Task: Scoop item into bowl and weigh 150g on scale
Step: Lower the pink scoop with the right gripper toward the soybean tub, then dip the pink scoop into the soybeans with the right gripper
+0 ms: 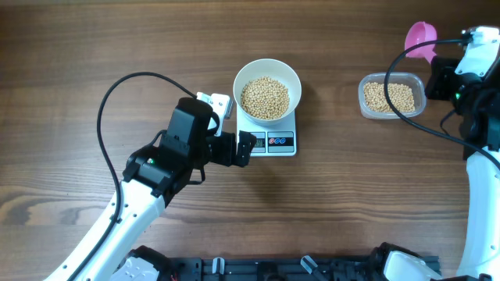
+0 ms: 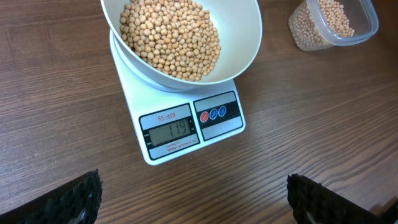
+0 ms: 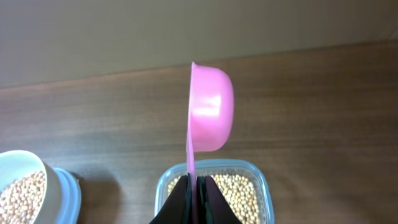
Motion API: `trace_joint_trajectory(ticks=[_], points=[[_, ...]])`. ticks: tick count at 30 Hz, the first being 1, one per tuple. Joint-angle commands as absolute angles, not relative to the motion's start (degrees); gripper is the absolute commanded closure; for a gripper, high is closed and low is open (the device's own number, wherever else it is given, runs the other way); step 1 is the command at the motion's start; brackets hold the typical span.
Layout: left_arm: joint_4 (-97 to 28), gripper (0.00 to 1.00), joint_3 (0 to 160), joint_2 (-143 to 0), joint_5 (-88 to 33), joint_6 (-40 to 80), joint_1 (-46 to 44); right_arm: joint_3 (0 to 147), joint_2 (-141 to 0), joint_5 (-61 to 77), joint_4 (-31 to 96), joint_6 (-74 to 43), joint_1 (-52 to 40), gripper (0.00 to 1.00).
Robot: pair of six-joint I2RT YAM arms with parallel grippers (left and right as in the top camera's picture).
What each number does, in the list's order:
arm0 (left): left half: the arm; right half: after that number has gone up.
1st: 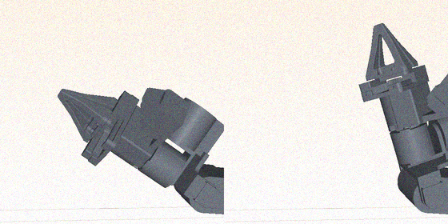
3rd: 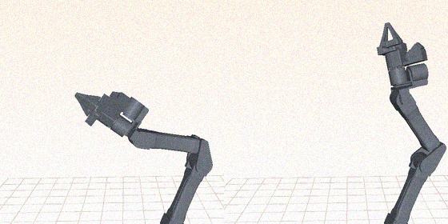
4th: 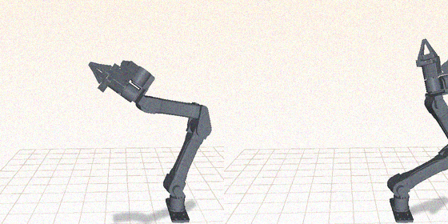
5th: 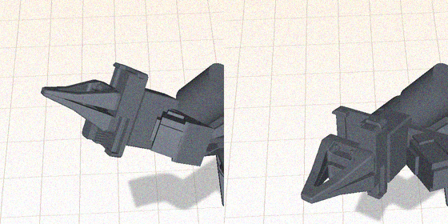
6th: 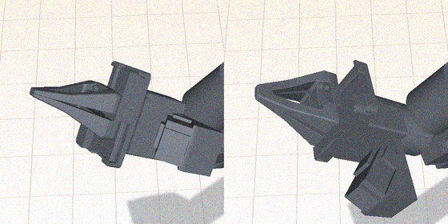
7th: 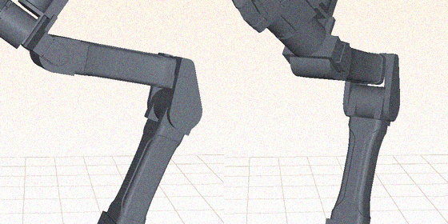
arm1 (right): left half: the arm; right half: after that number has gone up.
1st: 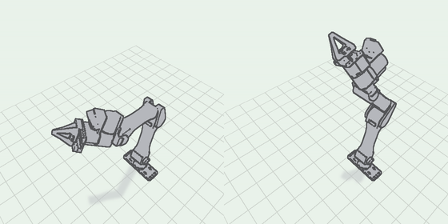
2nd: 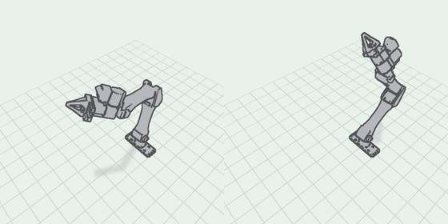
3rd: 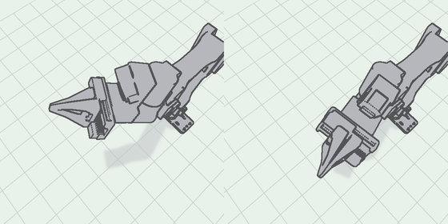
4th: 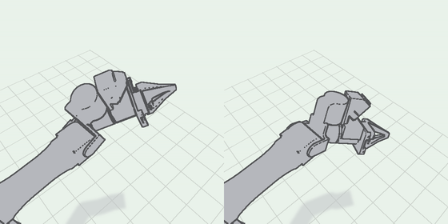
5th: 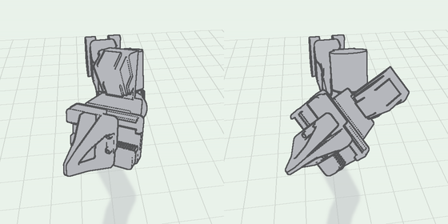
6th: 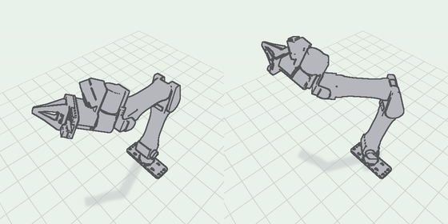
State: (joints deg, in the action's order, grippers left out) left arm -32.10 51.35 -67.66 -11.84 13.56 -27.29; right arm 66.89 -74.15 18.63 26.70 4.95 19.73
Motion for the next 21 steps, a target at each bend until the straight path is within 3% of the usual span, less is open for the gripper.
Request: trace_joint_trajectory(ticks=[1, 8, 21], points=[[-31.92, 0.0, 51.33, -67.18, -11.29, 12.4, -27.59, 67.26, -73.95, 16.08, 29.47, 14.76, 19.9, 0.96], [-31.92, 0.0, 51.33, -67.18, -11.29, 12.4, -27.59, 67.09, -78.11, 16.08, 38.83, 33.01, 19.77, 0.96], [-31.92, 0.0, 51.33, -67.18, -11.29, 12.4, -27.59, 67.05, -85.1, 5.1, 38.41, 33.01, 16.71, 0.96]])
